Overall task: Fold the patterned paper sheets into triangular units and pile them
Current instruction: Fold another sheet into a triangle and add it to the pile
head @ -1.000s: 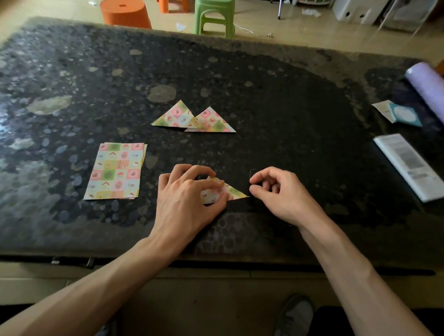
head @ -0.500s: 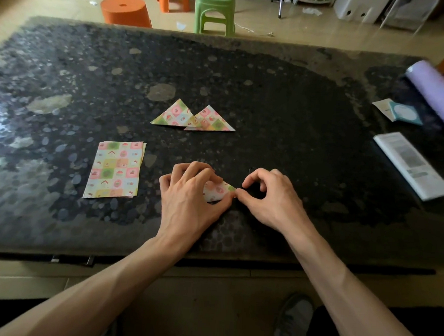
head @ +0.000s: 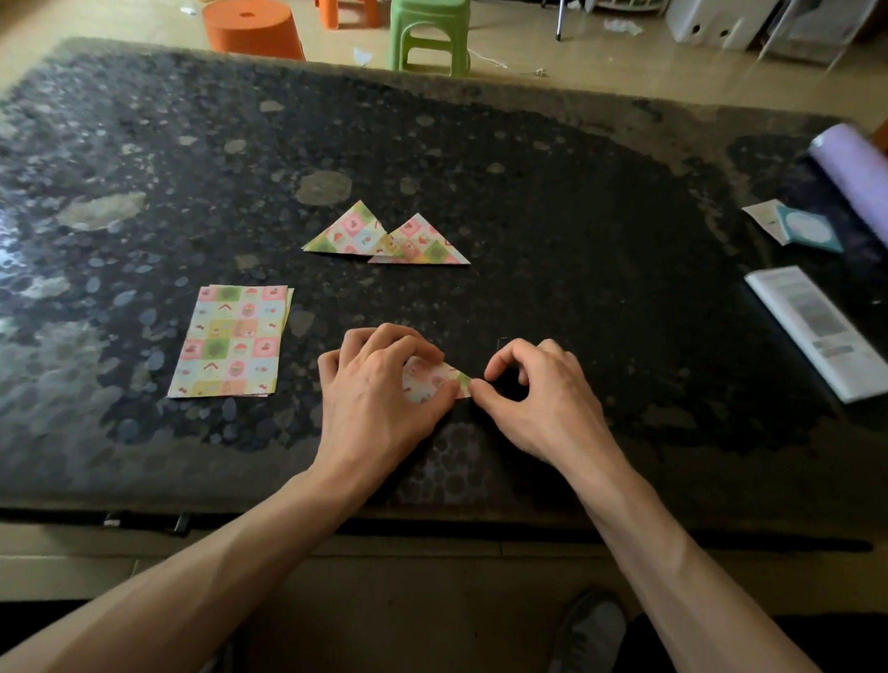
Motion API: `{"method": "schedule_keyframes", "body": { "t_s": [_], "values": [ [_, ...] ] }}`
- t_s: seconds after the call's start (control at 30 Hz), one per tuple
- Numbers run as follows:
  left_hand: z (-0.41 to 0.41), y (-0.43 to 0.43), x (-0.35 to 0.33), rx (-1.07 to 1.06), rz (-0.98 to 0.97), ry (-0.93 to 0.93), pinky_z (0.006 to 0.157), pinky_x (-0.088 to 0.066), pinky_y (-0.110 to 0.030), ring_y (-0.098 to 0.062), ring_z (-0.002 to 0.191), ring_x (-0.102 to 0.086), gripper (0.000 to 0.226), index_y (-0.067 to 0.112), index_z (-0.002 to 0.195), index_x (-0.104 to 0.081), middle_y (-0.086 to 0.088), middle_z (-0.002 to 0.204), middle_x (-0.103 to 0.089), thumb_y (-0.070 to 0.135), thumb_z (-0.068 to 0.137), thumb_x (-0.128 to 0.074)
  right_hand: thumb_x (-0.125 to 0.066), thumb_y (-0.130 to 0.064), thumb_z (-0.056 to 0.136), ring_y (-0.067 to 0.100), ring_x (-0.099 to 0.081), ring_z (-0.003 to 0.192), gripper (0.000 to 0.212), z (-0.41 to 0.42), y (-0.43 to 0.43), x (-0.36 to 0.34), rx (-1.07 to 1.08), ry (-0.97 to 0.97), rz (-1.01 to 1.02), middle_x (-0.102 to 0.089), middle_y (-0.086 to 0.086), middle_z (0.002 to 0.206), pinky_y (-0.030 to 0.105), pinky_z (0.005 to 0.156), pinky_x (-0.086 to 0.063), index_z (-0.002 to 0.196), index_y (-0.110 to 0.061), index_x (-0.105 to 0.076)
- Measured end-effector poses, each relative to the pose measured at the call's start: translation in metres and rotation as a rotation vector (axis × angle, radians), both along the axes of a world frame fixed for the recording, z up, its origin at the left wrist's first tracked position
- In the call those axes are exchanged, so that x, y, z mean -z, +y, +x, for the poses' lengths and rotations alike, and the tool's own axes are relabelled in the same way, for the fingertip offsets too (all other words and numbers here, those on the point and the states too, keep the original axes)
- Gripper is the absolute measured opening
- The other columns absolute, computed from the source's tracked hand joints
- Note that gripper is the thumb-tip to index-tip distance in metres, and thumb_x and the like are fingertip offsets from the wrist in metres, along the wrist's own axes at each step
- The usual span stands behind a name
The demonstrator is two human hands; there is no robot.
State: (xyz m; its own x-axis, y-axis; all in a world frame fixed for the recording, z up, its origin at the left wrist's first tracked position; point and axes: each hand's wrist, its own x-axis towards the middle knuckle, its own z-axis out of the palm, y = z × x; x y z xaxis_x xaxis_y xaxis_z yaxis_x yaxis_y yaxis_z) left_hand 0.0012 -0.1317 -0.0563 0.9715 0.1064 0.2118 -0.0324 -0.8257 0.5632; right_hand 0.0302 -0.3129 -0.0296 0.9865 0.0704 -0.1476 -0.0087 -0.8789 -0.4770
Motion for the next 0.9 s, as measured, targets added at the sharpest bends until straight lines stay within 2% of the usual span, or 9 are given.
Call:
{"method": "schedule_keyframes", "body": {
  "t_s": [0.1, 0.27, 0.37, 0.47, 0.73, 0.9],
  "values": [
    [-0.001, 0.0, 0.0, 0.003, -0.003, -0.006, 0.097, -0.025, -0.032, -0.006, 0.124, -0.041, 0.034, 0.04, 0.106, -0.072, 0.025, 0.119, -0.058, 0.064, 0.082, -0.07, -0.068, -0.071, 0.083, 0.01, -0.045, 0.104, 0.035, -0.003, 0.001, 0.003, -0.018, -0.021, -0.014, -0.046, -0.011, 0.102, 0.03, 0.083, -0.044, 0.098, -0.041, -0.057],
    [0.0, 0.001, -0.002, -0.002, -0.015, 0.022, 0.097, -0.019, -0.029, -0.007, 0.127, -0.037, 0.034, 0.041, 0.108, -0.073, 0.026, 0.119, -0.053, 0.064, 0.082, -0.072, -0.068, -0.073, 0.082, 0.011, -0.046, 0.106, 0.037, -0.003, 0.001, 0.004, -0.016, -0.023, -0.013, -0.046, -0.011, 0.103, 0.03, 0.086, -0.044, 0.097, -0.04, -0.058],
    [0.002, 0.004, -0.003, -0.049, -0.024, 0.094, 0.101, -0.016, -0.032, -0.013, 0.133, -0.026, 0.04, 0.046, 0.112, -0.069, 0.02, 0.12, -0.04, 0.066, 0.079, -0.074, -0.069, -0.072, 0.082, 0.011, -0.046, 0.106, 0.037, -0.001, 0.002, 0.004, -0.01, -0.017, -0.022, -0.046, -0.012, 0.101, 0.03, 0.084, -0.043, 0.096, -0.04, -0.058],
    [0.003, 0.004, -0.006, -0.069, -0.007, 0.142, 0.105, -0.016, -0.036, -0.016, 0.136, -0.019, 0.048, 0.046, 0.117, -0.065, 0.013, 0.127, -0.038, 0.069, 0.076, -0.074, -0.07, -0.071, 0.082, 0.01, -0.045, 0.106, 0.036, -0.001, 0.002, 0.003, -0.008, -0.008, -0.025, -0.047, -0.011, 0.105, 0.029, 0.082, -0.04, 0.097, -0.04, -0.058],
    [0.006, 0.011, -0.012, -0.037, -0.001, 0.209, 0.11, -0.016, -0.04, -0.016, 0.139, -0.018, 0.046, 0.051, 0.119, -0.063, 0.014, 0.129, -0.033, 0.066, 0.077, -0.075, -0.071, -0.069, 0.082, 0.008, -0.042, 0.105, 0.035, 0.0, 0.003, 0.002, 0.009, 0.011, -0.035, -0.045, -0.012, 0.104, 0.028, 0.079, -0.038, 0.097, -0.04, -0.058],
    [0.003, 0.017, -0.011, -0.025, 0.025, 0.187, 0.103, -0.013, -0.034, -0.013, 0.138, -0.019, 0.044, 0.056, 0.119, -0.065, 0.016, 0.129, -0.034, 0.07, 0.077, -0.072, -0.073, -0.062, 0.085, 0.011, -0.046, 0.102, 0.03, -0.003, 0.003, -0.001, -0.017, -0.031, -0.007, -0.046, -0.013, 0.099, 0.03, 0.079, -0.042, 0.1, -0.042, -0.056]
  ]
}}
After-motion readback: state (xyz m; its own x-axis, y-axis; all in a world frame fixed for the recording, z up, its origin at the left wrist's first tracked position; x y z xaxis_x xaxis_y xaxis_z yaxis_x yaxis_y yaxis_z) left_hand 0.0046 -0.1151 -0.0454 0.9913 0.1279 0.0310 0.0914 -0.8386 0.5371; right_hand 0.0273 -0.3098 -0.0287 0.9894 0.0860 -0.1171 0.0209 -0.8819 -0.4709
